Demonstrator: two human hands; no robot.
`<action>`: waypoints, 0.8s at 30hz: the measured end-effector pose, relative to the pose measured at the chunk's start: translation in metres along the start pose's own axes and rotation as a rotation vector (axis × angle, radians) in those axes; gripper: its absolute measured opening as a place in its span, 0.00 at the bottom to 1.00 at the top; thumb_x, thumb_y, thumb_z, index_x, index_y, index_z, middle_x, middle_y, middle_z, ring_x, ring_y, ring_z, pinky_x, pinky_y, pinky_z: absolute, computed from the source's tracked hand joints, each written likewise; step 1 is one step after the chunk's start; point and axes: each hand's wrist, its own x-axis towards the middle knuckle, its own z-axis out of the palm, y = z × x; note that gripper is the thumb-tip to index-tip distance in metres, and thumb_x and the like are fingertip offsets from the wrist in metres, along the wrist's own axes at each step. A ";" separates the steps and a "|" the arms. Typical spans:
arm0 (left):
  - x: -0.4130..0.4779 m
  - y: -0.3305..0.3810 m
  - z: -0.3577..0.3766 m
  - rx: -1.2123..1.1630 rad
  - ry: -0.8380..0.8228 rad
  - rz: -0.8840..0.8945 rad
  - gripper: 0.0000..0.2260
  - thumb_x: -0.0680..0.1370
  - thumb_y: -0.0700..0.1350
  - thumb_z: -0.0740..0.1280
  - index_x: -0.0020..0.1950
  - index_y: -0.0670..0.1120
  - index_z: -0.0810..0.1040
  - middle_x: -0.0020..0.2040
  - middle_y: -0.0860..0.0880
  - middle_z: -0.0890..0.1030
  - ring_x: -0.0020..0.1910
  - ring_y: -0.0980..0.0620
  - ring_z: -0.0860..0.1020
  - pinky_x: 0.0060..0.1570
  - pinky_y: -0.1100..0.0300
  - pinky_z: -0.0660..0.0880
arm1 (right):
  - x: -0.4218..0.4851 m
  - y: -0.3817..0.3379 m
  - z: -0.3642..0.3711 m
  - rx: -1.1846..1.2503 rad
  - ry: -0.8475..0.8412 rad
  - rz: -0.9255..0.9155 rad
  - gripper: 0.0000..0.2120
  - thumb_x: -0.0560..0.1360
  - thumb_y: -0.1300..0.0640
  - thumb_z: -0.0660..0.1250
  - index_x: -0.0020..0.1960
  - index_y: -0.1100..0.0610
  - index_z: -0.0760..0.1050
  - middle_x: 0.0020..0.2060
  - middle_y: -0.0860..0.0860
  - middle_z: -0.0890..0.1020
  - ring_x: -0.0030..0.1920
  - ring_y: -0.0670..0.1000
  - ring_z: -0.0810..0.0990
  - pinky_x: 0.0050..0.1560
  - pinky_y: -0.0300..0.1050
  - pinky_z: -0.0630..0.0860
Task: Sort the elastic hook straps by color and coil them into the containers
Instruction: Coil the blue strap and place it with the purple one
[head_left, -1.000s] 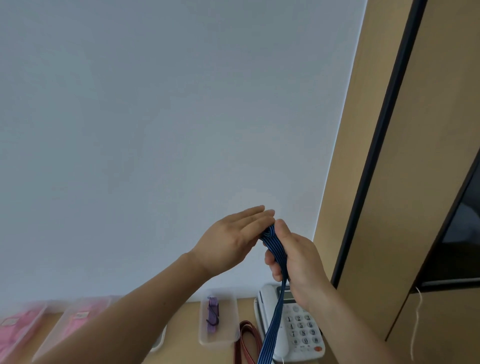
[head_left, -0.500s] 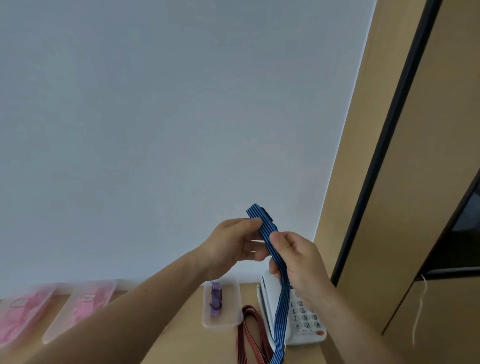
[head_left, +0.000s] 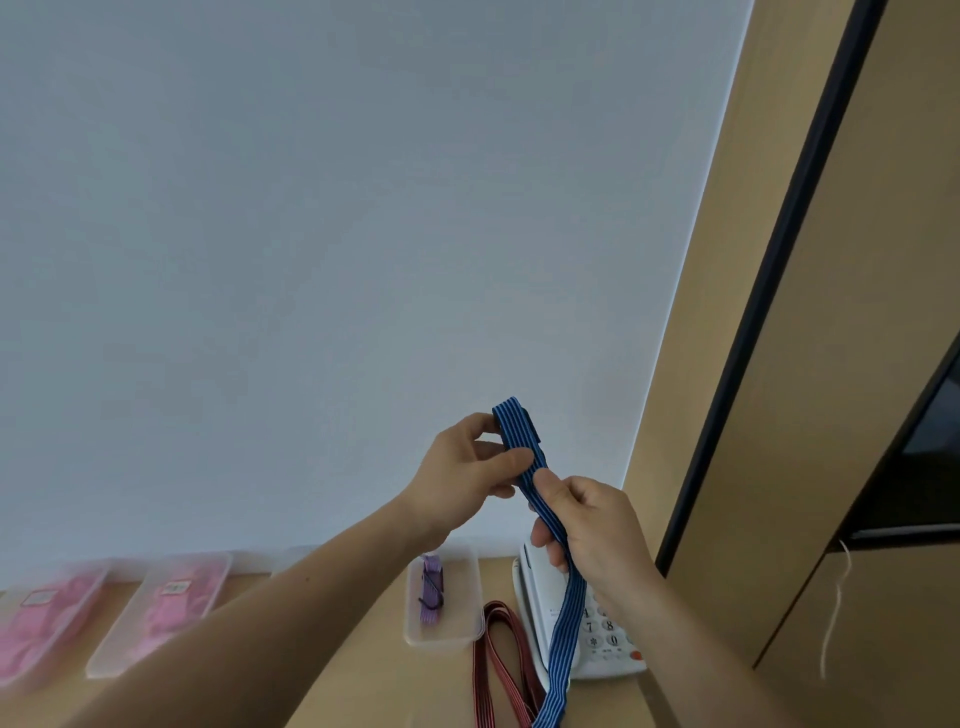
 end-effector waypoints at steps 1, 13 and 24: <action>0.000 0.000 -0.001 0.087 0.018 0.043 0.14 0.78 0.42 0.70 0.62 0.44 0.74 0.45 0.50 0.87 0.41 0.54 0.83 0.44 0.61 0.79 | 0.000 0.000 0.001 0.018 -0.001 0.017 0.22 0.80 0.46 0.64 0.45 0.67 0.77 0.27 0.54 0.82 0.23 0.49 0.72 0.24 0.40 0.70; -0.006 -0.018 -0.009 0.780 0.161 0.583 0.14 0.79 0.46 0.68 0.64 0.47 0.74 0.52 0.54 0.84 0.50 0.56 0.83 0.48 0.57 0.79 | -0.001 -0.014 0.005 0.136 -0.035 0.069 0.28 0.79 0.41 0.61 0.48 0.69 0.77 0.28 0.54 0.80 0.24 0.49 0.72 0.25 0.41 0.70; -0.003 -0.020 -0.011 1.157 0.192 1.018 0.19 0.73 0.33 0.61 0.63 0.45 0.72 0.52 0.48 0.83 0.37 0.47 0.80 0.28 0.56 0.77 | -0.003 -0.016 0.008 0.226 -0.044 0.050 0.25 0.78 0.40 0.63 0.48 0.63 0.81 0.31 0.54 0.81 0.26 0.49 0.73 0.27 0.40 0.71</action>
